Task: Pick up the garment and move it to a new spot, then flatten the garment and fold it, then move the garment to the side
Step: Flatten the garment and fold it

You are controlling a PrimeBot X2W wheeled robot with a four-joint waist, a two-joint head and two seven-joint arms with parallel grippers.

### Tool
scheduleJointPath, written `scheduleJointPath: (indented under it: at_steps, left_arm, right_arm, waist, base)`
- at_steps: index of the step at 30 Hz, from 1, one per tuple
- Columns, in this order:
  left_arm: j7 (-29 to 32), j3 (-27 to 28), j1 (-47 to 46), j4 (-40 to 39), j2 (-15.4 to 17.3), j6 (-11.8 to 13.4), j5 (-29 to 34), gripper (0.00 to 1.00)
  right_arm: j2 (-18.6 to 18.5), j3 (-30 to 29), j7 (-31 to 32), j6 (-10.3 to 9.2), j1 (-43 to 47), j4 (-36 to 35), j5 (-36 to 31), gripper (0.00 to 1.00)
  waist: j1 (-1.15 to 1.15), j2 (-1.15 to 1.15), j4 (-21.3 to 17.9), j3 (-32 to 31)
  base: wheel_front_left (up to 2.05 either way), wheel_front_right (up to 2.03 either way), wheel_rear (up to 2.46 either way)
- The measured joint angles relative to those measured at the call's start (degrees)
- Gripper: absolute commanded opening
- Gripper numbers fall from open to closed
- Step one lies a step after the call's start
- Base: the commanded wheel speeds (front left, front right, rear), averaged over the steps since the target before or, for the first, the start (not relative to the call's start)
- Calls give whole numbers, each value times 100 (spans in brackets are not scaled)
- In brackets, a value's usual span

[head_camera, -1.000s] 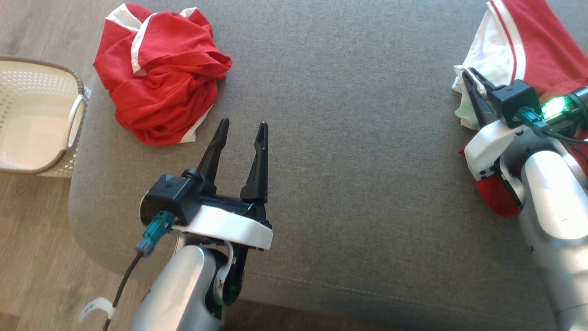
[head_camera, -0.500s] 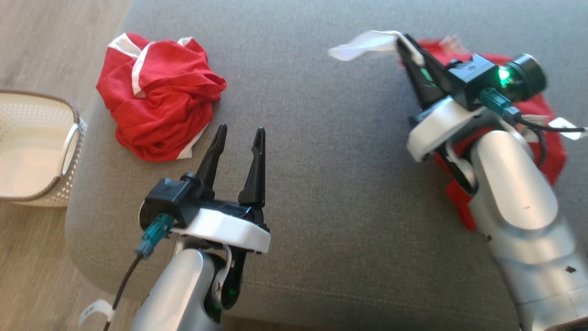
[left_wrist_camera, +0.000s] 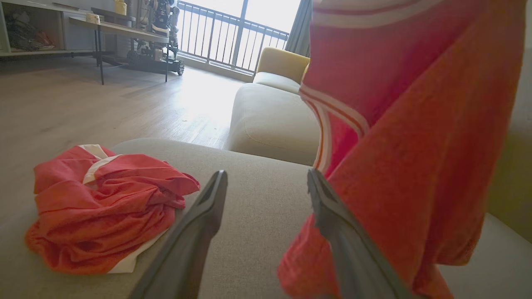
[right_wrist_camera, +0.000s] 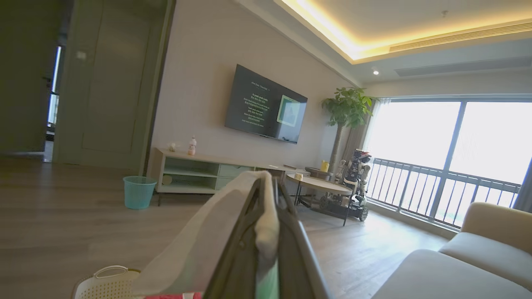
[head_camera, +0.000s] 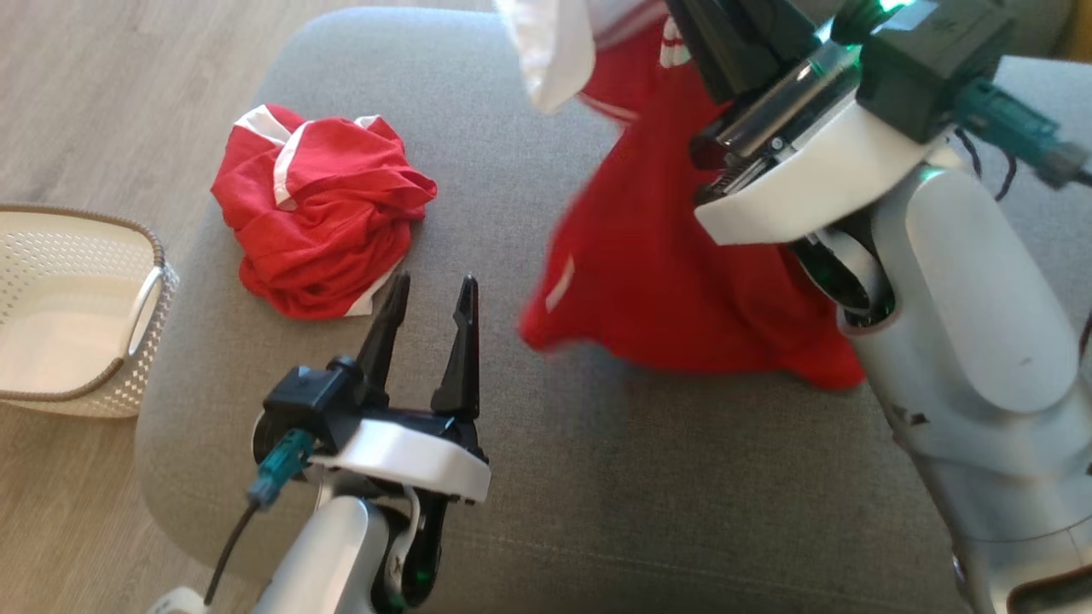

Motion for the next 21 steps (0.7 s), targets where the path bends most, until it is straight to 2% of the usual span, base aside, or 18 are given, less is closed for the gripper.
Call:
scheduleJointPath:
  at_steps: [3,7,9,13,14,15,16,18,21]
  left_arm:
    - [0,-2,134,20,2,-1,1,100]
    - [0,-37,166,12,7,-2,0,100]
    - [0,-111,159,-5,8,-3,0,100]
    - [0,-259,115,-41,8,-4,-27,100]
    - [0,-309,92,-51,8,-4,-53,100]
    - [0,-363,70,-60,8,-3,-77,100]
    - [0,-397,41,-69,7,-1,-101,100]
    - [0,-460,-44,-89,7,4,-121,100]
    - [0,-512,-129,-121,3,54,-160,100]
  right_arm:
    - [0,-49,163,1,-171,-469,289,0]
    - [-138,-676,608,1,-437,-500,486,0]
    - [-369,-906,805,0,-598,-133,486,0]
    - [-922,-1005,1109,1,-955,1371,469,0]
    - [-1035,-1129,1129,1,-1037,1863,392,5]
    - [-1149,-1328,1112,1,-1110,2373,222,85]
    - [-1194,-1672,1056,1,-1180,2878,104,100]
    - [-1343,-2165,811,-1,-1315,3687,-241,100]
    - [-1390,-2512,487,-1,-1542,4504,-878,100]
  waist:
    - [0,0,35,-87]
    - [0,0,124,-111]
    - [0,0,182,-57]
    - [0,0,305,147]
    - [0,0,342,204]
    - [0,0,386,264]
    - [0,0,430,326]
    - [0,0,513,453]
    - [0,0,591,639]
  base:
    - [0,0,0]
    - [0,0,0]
    - [0,0,0]
    - [0,0,0]
    - [0,0,0]
    - [0,0,0]
    - [0,0,0]
    - [0,0,0]
    - [0,0,0]
